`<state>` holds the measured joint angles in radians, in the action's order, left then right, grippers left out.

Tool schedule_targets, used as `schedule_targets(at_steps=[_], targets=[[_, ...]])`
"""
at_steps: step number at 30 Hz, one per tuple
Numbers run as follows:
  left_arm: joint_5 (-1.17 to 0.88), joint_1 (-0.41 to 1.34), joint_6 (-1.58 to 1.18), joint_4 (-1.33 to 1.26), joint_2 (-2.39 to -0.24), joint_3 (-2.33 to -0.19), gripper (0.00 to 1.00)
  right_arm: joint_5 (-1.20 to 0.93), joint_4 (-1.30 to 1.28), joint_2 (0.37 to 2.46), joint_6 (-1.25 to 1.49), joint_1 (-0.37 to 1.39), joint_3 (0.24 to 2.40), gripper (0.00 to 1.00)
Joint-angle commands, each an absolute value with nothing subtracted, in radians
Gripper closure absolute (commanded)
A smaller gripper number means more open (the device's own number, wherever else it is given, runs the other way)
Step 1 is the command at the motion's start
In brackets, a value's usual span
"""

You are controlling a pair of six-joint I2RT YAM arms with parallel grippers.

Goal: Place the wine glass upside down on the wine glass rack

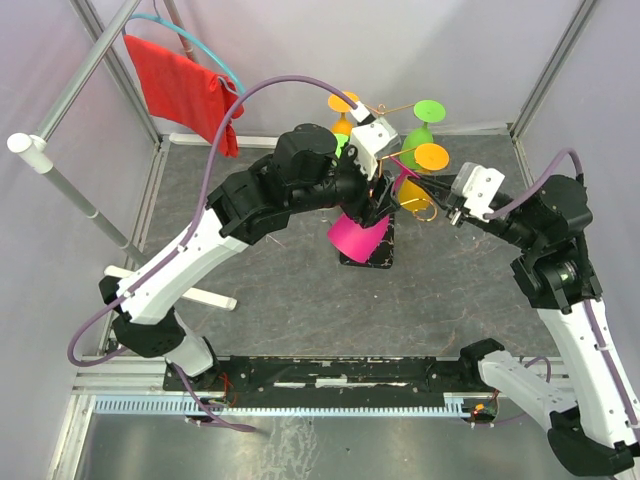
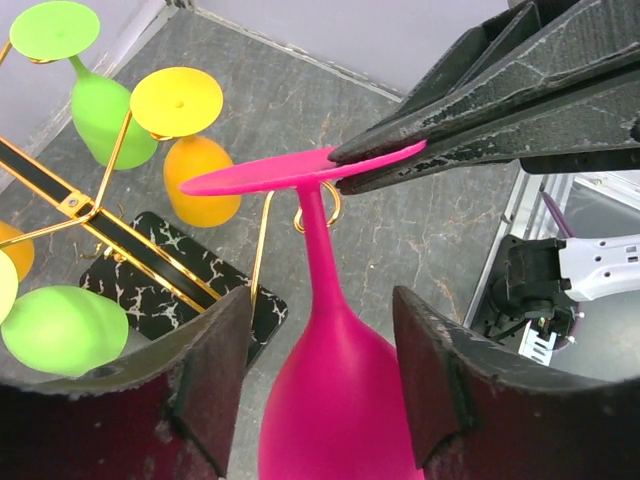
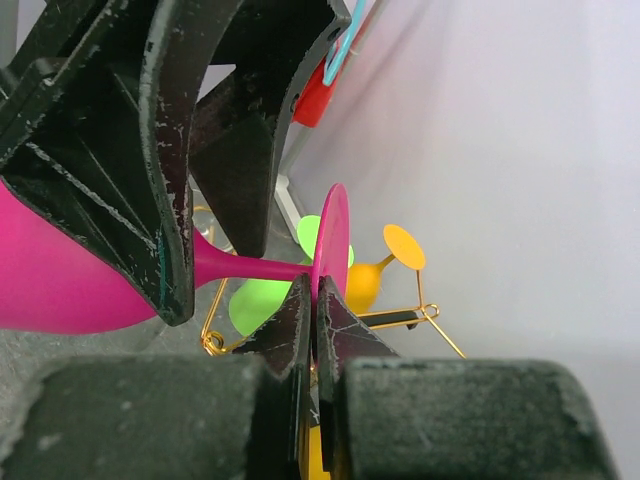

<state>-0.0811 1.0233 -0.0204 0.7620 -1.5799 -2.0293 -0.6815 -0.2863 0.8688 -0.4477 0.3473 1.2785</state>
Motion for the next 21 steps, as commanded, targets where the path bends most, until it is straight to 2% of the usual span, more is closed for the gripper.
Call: schedule_targets(at_steps=[1, 12, 19, 21], targets=[[-0.066, 1.025, 0.033, 0.749, -1.591, -2.04, 0.39, -0.714, -0.247, 0.838, -0.474, 0.359, 1.277, 0.99], [-0.068, 1.025, 0.043, 0.748, -1.611, -2.037, 0.83, -0.714, -0.219, 0.812, -0.479, 0.374, 1.257, 0.99], [-0.063, 1.025, 0.039, 0.734, -1.594, -2.004, 0.97, -0.694, -0.213, 0.801, -0.47, 0.374, 1.258, 0.96], [-0.056, 1.026, 0.034, 0.718, -1.581, -1.983, 0.97, -0.687, -0.213, 0.798, -0.466, 0.376, 1.257, 0.87]])
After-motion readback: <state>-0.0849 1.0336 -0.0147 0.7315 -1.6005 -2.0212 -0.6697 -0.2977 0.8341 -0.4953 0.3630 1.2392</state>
